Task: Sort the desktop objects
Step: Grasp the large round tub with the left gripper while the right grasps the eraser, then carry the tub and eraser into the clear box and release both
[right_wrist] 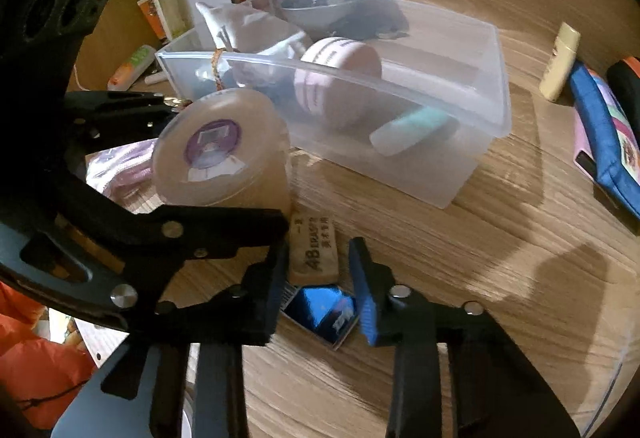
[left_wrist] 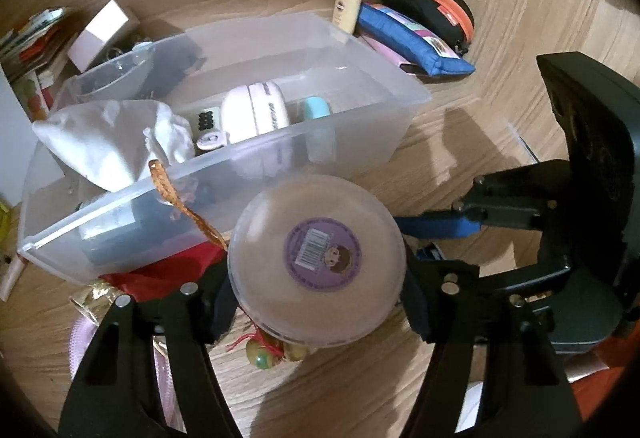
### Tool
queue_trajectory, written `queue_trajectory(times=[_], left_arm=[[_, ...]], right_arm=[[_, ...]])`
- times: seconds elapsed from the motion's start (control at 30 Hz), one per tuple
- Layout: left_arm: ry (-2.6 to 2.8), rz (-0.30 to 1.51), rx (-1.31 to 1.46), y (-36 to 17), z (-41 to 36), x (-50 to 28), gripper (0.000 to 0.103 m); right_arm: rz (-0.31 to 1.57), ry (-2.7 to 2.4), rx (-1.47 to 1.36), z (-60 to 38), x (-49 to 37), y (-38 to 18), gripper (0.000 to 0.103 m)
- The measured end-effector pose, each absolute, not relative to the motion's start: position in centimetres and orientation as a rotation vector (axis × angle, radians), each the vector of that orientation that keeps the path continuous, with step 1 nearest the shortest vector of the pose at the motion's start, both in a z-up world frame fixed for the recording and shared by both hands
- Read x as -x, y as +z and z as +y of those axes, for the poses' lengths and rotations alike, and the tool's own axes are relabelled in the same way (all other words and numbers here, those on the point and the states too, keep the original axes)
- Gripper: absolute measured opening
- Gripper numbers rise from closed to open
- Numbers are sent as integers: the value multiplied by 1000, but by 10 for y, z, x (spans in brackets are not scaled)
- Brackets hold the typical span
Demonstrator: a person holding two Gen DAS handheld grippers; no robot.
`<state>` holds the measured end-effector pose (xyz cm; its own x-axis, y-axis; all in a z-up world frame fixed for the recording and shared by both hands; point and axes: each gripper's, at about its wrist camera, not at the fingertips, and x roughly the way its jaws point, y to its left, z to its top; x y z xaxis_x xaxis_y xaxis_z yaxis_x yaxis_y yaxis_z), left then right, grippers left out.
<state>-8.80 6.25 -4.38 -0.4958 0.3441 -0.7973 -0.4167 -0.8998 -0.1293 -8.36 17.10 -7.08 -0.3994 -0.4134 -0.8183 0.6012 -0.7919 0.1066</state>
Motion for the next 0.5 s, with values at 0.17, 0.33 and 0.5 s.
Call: queue_trajectory(times=[0.17, 0.33, 0.5], left_arm=[[2419, 113, 1239, -38, 61, 84, 67], [2439, 67, 1161, -19, 54, 72, 67], [2466, 48, 1095, 0, 50, 66, 67]], right_arm=[[255, -2218, -1204, 174, 81, -68, 22], [186, -2270, -1164, 191, 77, -52, 22], [122, -2329, -1097, 208, 73, -28, 22]])
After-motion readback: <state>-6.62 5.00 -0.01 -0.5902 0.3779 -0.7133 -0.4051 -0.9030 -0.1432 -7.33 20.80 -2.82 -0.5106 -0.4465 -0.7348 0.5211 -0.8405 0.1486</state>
